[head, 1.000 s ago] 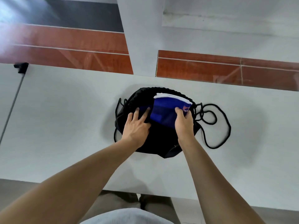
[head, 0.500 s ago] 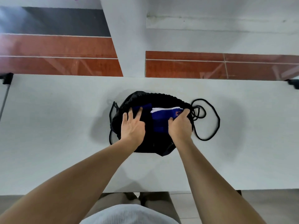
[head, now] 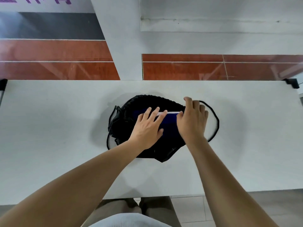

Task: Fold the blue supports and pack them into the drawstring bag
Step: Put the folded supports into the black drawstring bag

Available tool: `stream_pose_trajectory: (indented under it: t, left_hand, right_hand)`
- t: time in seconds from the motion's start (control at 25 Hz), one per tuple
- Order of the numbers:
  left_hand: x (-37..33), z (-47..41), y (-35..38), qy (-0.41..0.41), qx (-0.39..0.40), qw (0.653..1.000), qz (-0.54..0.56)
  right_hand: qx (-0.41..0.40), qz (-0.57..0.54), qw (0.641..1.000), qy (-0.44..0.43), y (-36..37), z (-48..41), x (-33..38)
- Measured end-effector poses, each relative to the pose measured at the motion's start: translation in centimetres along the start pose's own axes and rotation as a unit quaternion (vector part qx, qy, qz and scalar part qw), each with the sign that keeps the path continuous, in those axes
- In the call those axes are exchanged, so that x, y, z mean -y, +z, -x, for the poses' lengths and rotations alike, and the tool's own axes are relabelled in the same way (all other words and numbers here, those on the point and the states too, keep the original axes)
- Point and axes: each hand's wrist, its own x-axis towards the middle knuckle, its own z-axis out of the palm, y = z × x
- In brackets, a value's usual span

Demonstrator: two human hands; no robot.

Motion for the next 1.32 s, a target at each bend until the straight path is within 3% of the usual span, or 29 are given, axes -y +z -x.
stream_pose_trajectory:
  t: [0.08, 0.16, 0.24, 0.32, 0.4, 0.48, 0.6, 0.8, 0.92, 1.04, 1.16, 1.24, 1.32]
  left_hand:
    - [0.4, -0.7, 0.6, 0.013, 0.02, 0.999, -0.024]
    - [0.8, -1.2, 1.1, 0.029, 0.021, 0.999, -0.03]
    - [0.9, -1.2, 1.4, 0.042, 0.031, 0.998, -0.039]
    - [0.7, -1.0, 1.5, 0.061, 0.037, 0.996, -0.056]
    - [0.7, -0.7, 1.4, 0.083, 0.038, 0.994, -0.067]
    - [0.7, -0.6, 1.0, 0.094, 0.047, 0.992, -0.076]
    - [-0.1, -0.5, 0.9, 0.052, 0.086, 0.99, -0.096]
    - [-0.4, -1.6, 0.5, -0.05, 0.138, 0.982, -0.123]
    - [-0.2, -1.1, 0.5, -0.077, 0.146, 0.98, -0.112]
    - [-1.5, -0.4, 0.7, -0.037, 0.051, 0.993, -0.099]
    - [-2.8, 0.1, 1.5, 0.08, -0.022, 0.995, -0.055]
    - [-3.7, 0.4, 1.8, 0.09, 0.037, 0.993, -0.072]
    - [-4.2, 0.3, 1.9, 0.047, 0.101, 0.988, -0.104]
  right_hand:
    - [0.117, 0.034, 0.992, -0.014, 1.1, -3.0, -0.8]
    - [0.271, 0.029, 0.962, 0.029, 2.7, -5.6, -1.3]
    - [0.332, 0.036, 0.941, 0.052, 3.8, -6.8, -2.0]
    - [0.307, 0.018, 0.952, 0.014, 4.1, -6.2, -2.6]
    - [0.242, -0.105, 0.964, -0.037, 3.6, -4.6, -3.0]
    - [0.179, -0.216, 0.955, -0.092, 2.5, -3.1, -2.5]
    - [0.105, -0.28, 0.946, -0.123, 0.6, -3.0, -1.0]
    - [0.057, -0.284, 0.948, -0.131, -4.3, -2.8, -2.0]
    - [0.086, -0.229, 0.968, -0.056, -5.0, -1.6, -3.2]
    - [0.157, -0.151, 0.975, 0.035, -4.4, 0.5, -4.1]
    - [0.163, -0.175, 0.969, 0.066, -3.8, 2.5, -4.7]
    - [0.137, -0.187, 0.972, 0.022, -3.7, 3.1, -4.4]
    - [0.1, -0.194, 0.976, -0.02, -4.0, 3.3, -3.9]
